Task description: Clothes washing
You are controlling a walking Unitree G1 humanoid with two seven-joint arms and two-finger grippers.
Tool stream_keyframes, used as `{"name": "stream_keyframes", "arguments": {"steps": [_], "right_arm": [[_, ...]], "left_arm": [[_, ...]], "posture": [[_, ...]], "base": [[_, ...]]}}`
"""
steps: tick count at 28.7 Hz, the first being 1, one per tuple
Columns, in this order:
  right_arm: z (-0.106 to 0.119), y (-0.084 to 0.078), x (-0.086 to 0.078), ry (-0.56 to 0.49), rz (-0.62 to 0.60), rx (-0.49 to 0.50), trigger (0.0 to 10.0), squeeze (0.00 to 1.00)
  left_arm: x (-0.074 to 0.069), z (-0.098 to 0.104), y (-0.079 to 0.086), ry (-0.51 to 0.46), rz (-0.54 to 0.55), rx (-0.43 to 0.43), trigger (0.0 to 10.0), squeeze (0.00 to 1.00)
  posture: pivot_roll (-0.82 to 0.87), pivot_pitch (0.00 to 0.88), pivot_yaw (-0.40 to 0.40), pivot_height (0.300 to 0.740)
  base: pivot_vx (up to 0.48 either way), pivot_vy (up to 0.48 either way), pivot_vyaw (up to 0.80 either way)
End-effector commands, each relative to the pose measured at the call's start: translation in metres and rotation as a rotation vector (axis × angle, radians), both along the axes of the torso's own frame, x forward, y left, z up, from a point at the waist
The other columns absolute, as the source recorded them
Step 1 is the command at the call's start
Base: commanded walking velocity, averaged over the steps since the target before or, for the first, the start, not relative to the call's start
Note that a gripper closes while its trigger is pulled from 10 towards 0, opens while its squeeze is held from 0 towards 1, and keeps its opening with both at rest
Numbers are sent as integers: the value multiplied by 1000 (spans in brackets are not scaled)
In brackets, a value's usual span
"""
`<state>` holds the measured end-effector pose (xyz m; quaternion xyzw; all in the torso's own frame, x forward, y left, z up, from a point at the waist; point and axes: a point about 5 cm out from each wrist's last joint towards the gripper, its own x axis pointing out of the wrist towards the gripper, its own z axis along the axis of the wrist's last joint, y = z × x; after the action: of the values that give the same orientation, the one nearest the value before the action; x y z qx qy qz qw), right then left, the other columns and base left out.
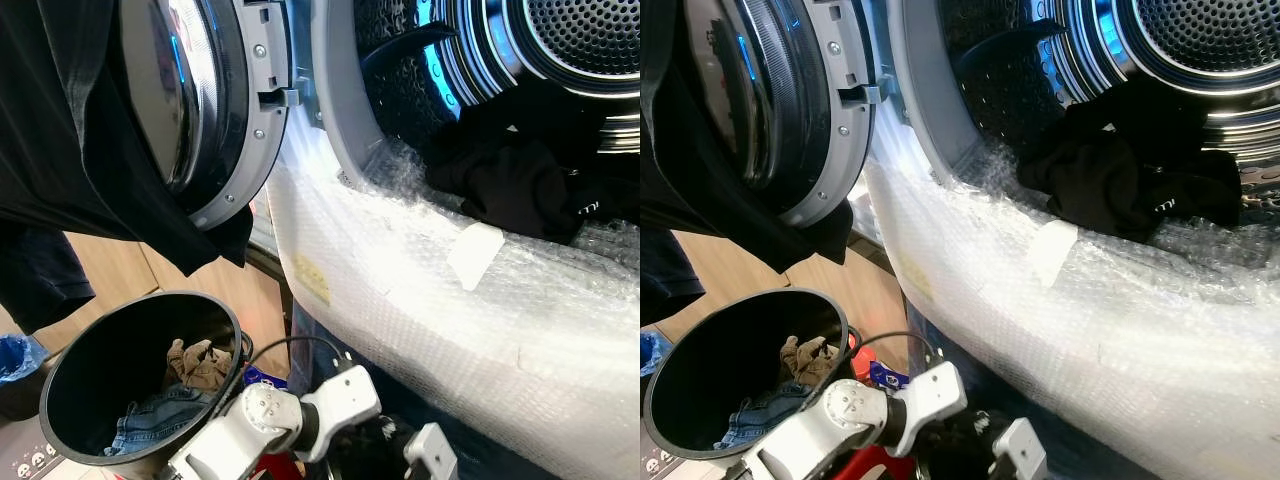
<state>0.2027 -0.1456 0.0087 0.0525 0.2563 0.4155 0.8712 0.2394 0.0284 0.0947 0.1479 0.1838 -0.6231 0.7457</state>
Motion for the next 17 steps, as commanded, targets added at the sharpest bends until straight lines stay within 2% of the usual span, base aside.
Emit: {"name": "stream_keyframes", "arguments": {"steps": [1, 4, 12, 15, 16, 17], "right_arm": [[10, -2, 7, -29, -58, 31, 10000, 1000], [17, 3, 4, -26, -43, 90, 10000, 1000], [16, 8, -3, 11, -7, 126, 10000, 1000], [12, 5, 1, 30, -70, 120, 10000, 1000], [12, 4, 5, 32, -117, 147, 10000, 941], [12, 4, 7, 34, -150, 169, 10000, 941]], "left_arm": [[-2, 6, -5, -17, -28, -35, 0, 0], [2, 10, -10, -36, -9, -62, 0, 0], [7, 15, -14, -56, 1, -85, 0, 0], [10, 19, -16, -77, 4, -98, 0, 0], [10, 21, -16, -81, 5, -101, 0, 0], [11, 21, -16, -83, 5, -103, 0, 0]], "posture": [[82, 0, 44, 740], [81, 0, 42, 740], [75, 0, 46, 740], [83, 0, 45, 740], [86, 0, 43, 740], [86, 0, 43, 740]], "base": [[0, 0, 0], [0, 0, 0], [0, 0, 0], [0, 0, 0], [0, 0, 0], [0, 0, 0]]}}
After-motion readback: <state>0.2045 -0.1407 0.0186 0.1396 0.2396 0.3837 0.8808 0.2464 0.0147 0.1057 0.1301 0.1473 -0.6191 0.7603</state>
